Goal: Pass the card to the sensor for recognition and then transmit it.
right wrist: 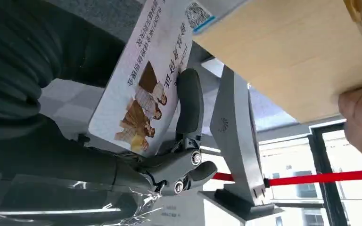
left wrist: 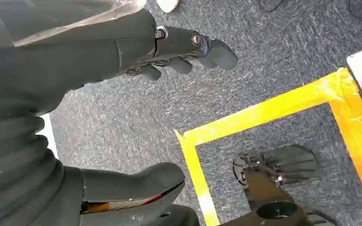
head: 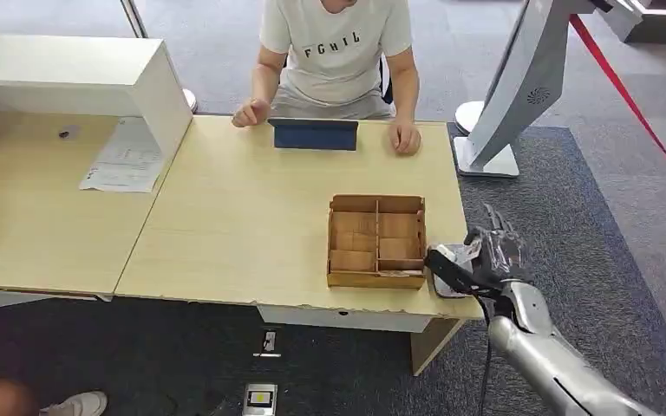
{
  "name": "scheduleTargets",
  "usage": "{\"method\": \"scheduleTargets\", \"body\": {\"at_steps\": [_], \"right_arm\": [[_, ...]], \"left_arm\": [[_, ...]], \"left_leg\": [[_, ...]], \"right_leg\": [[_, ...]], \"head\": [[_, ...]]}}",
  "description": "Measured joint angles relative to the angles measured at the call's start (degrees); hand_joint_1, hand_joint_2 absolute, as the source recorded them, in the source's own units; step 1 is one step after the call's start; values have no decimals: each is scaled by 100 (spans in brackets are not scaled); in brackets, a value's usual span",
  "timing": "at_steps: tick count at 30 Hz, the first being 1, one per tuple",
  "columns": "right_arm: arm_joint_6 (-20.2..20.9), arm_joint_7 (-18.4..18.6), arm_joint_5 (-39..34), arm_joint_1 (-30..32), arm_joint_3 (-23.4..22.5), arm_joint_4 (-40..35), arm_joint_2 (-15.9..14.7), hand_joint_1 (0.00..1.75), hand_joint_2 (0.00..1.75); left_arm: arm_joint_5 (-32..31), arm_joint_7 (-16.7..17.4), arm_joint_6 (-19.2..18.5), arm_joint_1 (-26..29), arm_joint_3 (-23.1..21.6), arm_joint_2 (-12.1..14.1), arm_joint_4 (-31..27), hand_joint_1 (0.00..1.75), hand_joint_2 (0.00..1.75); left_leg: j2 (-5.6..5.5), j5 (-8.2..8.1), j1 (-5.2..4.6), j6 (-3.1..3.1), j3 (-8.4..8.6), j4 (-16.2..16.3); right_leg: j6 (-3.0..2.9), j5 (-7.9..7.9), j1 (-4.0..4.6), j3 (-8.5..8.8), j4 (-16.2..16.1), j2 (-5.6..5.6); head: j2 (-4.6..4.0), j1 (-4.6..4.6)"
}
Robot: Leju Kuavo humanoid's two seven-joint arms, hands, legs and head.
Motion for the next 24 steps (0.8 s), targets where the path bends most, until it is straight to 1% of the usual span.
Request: {"method": "scheduleTargets", "body": {"at_steps": [10,15,19,24], "right_arm": [[74,262,496,-679,96,-251,39,175,175],[308,383,756,-970,168,-479,94,175,175],[461,452,909,-1130,243,-632,197,175,175],[595,511,1036,-1225,339,-785,370,175,175]], "left_arm": [[-37,15,-66,-37,0,0,0,0,175],[-41,7,-85,-55,0,0,0,0,175],[-83,-63,-103,-62,0,0,0,0,175],[-81,-352,-118,-86,0,0,0,0,175]], "left_leg": [[0,0,0,0,-1,0],[0,0,1,0,0,0],[0,0,1,0,-1,0],[0,0,1,0,0,0]], "right_leg": [[0,0,0,-1,3,0],[0,0,1,-1,2,1],[0,0,1,0,3,1],[0,0,2,-2,3,1]], "head": [[0,2],[0,0],[0,0],[0,0]]}}
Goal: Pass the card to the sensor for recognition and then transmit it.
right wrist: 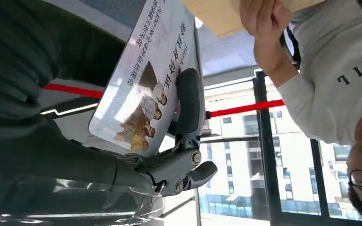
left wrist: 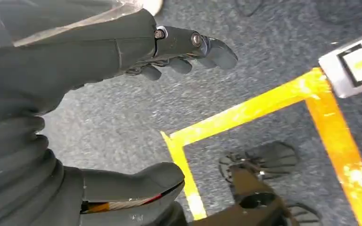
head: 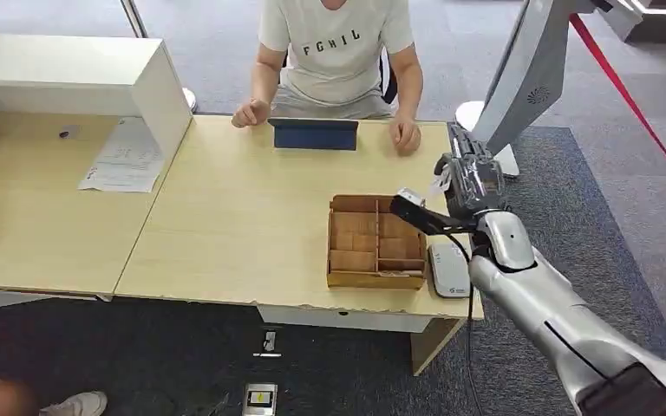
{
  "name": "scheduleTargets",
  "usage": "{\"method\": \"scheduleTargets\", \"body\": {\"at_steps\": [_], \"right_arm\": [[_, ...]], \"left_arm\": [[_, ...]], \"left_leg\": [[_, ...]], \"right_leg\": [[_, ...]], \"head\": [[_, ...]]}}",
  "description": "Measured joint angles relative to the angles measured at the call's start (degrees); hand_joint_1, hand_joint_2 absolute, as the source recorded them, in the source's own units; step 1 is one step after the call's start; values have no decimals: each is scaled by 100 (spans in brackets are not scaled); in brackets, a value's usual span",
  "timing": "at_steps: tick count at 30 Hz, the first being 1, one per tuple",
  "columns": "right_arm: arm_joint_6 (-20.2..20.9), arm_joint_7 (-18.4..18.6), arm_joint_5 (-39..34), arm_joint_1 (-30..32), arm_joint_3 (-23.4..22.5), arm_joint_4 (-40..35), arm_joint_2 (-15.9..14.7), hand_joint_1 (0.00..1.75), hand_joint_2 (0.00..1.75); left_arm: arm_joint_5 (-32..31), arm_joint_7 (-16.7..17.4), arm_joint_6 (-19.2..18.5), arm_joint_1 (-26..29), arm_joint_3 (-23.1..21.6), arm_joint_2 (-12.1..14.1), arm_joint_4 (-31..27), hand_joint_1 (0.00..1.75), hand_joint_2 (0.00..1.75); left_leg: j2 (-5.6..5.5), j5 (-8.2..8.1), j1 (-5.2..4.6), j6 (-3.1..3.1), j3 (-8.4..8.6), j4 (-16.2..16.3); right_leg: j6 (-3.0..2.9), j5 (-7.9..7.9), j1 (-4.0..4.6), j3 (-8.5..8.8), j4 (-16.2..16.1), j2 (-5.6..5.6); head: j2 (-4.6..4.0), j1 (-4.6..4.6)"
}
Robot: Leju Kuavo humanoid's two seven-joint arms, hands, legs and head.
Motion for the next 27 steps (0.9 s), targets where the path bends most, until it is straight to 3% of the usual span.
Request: {"method": "scheduleTargets", "body": {"at_steps": [9,19,27], "right_arm": [[65,-140,-15,-128,162,-15,262,175,175],[162,0,4,-234,301,127,492,175,175],[256,219,79,-242,376,243,494,175,175]], "left_arm": [[122,-269,48,4,2,2,0,0,175],[112,-210,122,102,11,11,2,0,175],[-63,-92,50,87,11,9,2,0,175]], "left_leg": [[0,0,0,0,-1,0],[0,0,1,0,-1,0],[0,0,0,0,0,1]], "right_leg": [[0,0,0,1,0,0],[0,0,1,-1,-1,0],[0,0,0,-1,-2,0]], "head": [[0,2],[0,2],[0,2]]}}
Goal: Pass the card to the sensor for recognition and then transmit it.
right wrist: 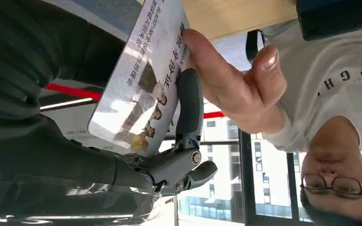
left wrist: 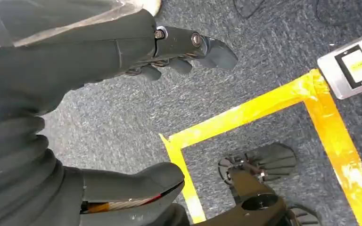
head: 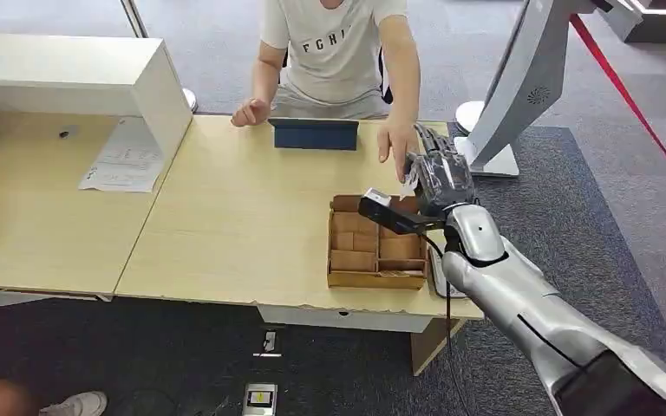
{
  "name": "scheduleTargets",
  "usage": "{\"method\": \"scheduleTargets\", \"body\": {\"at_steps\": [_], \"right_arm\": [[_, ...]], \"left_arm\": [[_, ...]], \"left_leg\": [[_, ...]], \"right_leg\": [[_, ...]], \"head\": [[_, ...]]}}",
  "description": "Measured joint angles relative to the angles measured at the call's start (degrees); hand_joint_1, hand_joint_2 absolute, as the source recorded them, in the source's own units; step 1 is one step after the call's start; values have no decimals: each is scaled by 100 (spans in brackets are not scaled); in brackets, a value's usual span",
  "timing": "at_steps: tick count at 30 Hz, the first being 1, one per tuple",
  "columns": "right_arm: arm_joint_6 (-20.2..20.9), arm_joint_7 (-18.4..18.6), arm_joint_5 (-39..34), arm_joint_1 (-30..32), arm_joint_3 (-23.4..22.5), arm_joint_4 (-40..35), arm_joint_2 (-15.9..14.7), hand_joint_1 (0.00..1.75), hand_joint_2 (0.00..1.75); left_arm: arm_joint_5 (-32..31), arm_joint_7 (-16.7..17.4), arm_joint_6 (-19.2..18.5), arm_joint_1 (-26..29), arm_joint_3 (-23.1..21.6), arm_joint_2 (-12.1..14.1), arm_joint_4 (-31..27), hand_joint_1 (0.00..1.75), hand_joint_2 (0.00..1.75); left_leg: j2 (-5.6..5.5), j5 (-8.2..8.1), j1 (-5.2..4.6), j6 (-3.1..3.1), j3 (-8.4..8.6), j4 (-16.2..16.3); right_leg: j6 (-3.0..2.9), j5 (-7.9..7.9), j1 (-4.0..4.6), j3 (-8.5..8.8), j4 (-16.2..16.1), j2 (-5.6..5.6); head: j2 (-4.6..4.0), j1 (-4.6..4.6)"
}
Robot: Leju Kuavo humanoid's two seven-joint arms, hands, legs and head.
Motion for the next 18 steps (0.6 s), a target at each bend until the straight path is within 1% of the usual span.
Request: {"method": "scheduleTargets", "body": {"at_steps": [15,16,17,18], "right_arm": [[-46,98,46,23,0,133,-77,175,175],[-46,111,63,31,0,133,-87,0,175],[-46,124,79,34,0,136,-90,0,0],[-46,129,85,33,0,146,-92,0,0]], "left_arm": [[-83,135,90,104,-11,-59,0,0,175],[-85,135,90,105,-13,-66,-2,0,175],[-85,133,87,105,-13,-72,-2,0,175],[-83,131,87,105,-15,-79,-2,0,175]], "left_leg": [[1,0,0,0,-1,0],[1,0,0,0,-1,-1],[1,0,0,0,-1,0],[1,0,0,0,-1,0]], "right_leg": [[0,0,0,-2,0,0],[0,0,0,-2,-1,0],[0,0,0,-2,0,0],[0,0,0,-2,0,0]], "head": [[0,0],[0,-2],[0,0],[0,-2]]}}
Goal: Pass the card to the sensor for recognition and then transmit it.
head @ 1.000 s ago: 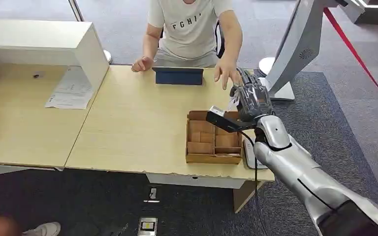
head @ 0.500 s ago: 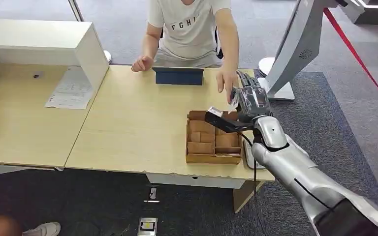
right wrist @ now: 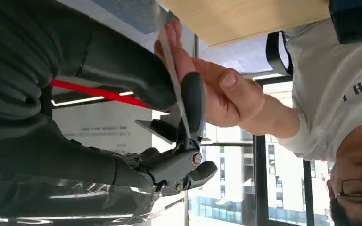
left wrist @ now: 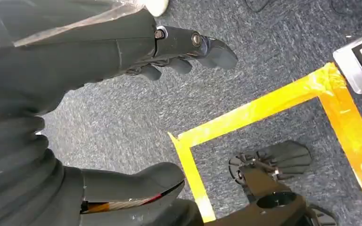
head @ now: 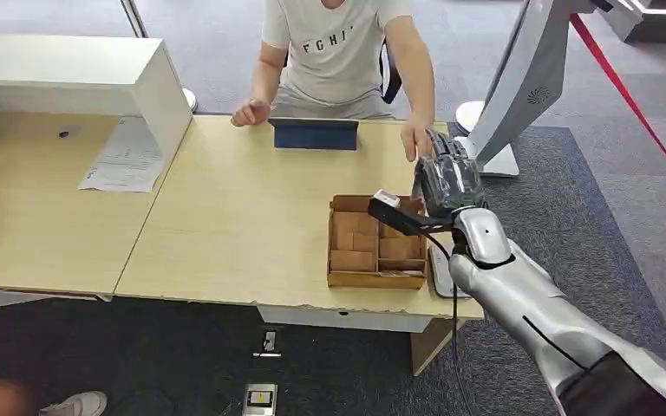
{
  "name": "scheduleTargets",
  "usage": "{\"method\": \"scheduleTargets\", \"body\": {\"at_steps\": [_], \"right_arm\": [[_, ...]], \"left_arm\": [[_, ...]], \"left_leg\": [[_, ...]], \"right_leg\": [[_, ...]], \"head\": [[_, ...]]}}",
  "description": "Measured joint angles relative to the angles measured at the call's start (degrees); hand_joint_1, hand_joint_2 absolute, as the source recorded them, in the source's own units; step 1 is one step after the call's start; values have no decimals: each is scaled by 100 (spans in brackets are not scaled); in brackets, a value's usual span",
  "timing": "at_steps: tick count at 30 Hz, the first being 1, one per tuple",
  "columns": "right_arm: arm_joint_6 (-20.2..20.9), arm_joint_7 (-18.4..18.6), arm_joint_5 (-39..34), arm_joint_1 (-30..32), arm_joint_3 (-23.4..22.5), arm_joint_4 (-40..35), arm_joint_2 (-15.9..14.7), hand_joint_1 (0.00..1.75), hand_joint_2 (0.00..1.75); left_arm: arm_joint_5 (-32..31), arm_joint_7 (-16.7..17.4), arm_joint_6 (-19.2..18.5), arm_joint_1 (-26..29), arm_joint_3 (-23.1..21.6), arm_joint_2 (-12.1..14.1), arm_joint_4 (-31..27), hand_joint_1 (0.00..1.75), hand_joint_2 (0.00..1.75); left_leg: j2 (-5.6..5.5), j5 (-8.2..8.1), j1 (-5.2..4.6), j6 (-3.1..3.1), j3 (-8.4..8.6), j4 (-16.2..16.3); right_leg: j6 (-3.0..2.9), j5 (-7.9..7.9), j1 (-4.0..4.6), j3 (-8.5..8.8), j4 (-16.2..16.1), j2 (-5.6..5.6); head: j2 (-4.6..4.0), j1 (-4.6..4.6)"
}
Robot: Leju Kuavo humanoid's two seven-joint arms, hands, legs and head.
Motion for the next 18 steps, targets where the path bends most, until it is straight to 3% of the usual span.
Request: {"method": "scheduleTargets", "body": {"at_steps": [18], "right_arm": [[48,127,782,167,-240,-155,-170,0,0]], "left_arm": [[-122,74,-50,0,-90,-48,0,0,175]], "left_leg": [[1,0,0,0,1,0]], "right_leg": [[0,0,0,0,0,0]], "head": [[0,0]]}}
